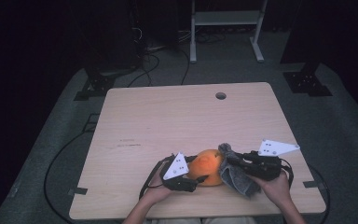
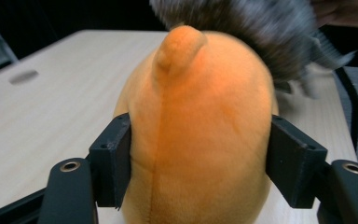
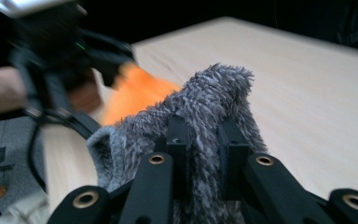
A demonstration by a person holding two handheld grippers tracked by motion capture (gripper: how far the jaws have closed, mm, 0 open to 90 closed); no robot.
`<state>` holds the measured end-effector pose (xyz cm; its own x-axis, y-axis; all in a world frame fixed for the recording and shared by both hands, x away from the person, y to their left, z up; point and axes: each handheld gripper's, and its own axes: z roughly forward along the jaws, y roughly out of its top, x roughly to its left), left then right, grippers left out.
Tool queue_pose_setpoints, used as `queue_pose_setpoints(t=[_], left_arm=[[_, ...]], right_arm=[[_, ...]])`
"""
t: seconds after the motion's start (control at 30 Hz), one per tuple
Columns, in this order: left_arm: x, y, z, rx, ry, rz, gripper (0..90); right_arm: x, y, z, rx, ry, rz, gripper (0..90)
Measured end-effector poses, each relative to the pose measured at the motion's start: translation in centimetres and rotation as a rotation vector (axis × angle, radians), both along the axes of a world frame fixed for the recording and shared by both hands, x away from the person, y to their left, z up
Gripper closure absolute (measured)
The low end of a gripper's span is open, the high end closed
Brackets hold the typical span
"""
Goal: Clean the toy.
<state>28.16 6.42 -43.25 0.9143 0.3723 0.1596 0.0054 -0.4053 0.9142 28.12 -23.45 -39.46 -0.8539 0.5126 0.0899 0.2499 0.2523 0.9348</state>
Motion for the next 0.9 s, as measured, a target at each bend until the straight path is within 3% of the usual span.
queue_pose_setpoints(t=[0.1, 0.17, 0.23, 0.3, 0.37, 0.4, 0.47, 0.57, 0.7, 0.8, 0.9], left_arm=[[-0.5, -0.5, 0.8, 0.011, -0.028, -0.015, 33.8], [-0.7, -0.6, 1.1, 0.0, -0.03, -0.031, 35.3], [-0.9, -0.6, 1.5, 0.008, -0.032, -0.043, 35.9], [-0.9, -0.4, 1.6, 0.015, -0.03, -0.039, 35.9], [-0.5, -0.2, 1.3, -0.016, 0.011, -0.036, 33.3], [-0.3, -0.1, 1.1, -0.057, 0.048, -0.033, 27.5], [0.0, -0.1, 1.1, -0.082, 0.07, -0.026, 19.3], [0.3, 0.1, 1.2, -0.062, 0.098, -0.018, 8.9], [0.8, 0.7, 0.3, -0.025, 0.155, -0.016, 4.6], [1.0, 0.6, -0.3, -0.02, 0.188, -0.04, 9.2], [0.7, 0.7, -0.2, -0.027, 0.128, -0.031, 23.3]], right_arm=[[-0.7, 0.7, 1.3, 0.037, -0.036, 0.045, 77.3], [-1.0, 1.5, 1.6, 0.026, -0.046, 0.073, 77.3], [-0.8, 1.9, 1.2, -0.008, -0.036, 0.074, 77.4], [-0.1, 1.6, 0.2, -0.005, 0.002, 0.059, 77.4], [0.5, 1.2, -1.2, -0.018, 0.038, 0.038, 77.4], [0.9, 0.8, -1.8, -0.003, 0.07, 0.033, 77.4], [1.2, 0.4, -2.2, -0.007, 0.093, 0.018, 77.3], [1.5, 0.0, -2.7, -0.012, 0.107, 0.004, 77.3], [1.8, -0.6, -3.3, 0.003, 0.137, -0.011, 77.3], [1.9, -0.9, -3.5, 0.007, 0.146, -0.02, 77.3], [1.8, -0.9, -3.2, -0.006, 0.133, -0.028, 77.3]])
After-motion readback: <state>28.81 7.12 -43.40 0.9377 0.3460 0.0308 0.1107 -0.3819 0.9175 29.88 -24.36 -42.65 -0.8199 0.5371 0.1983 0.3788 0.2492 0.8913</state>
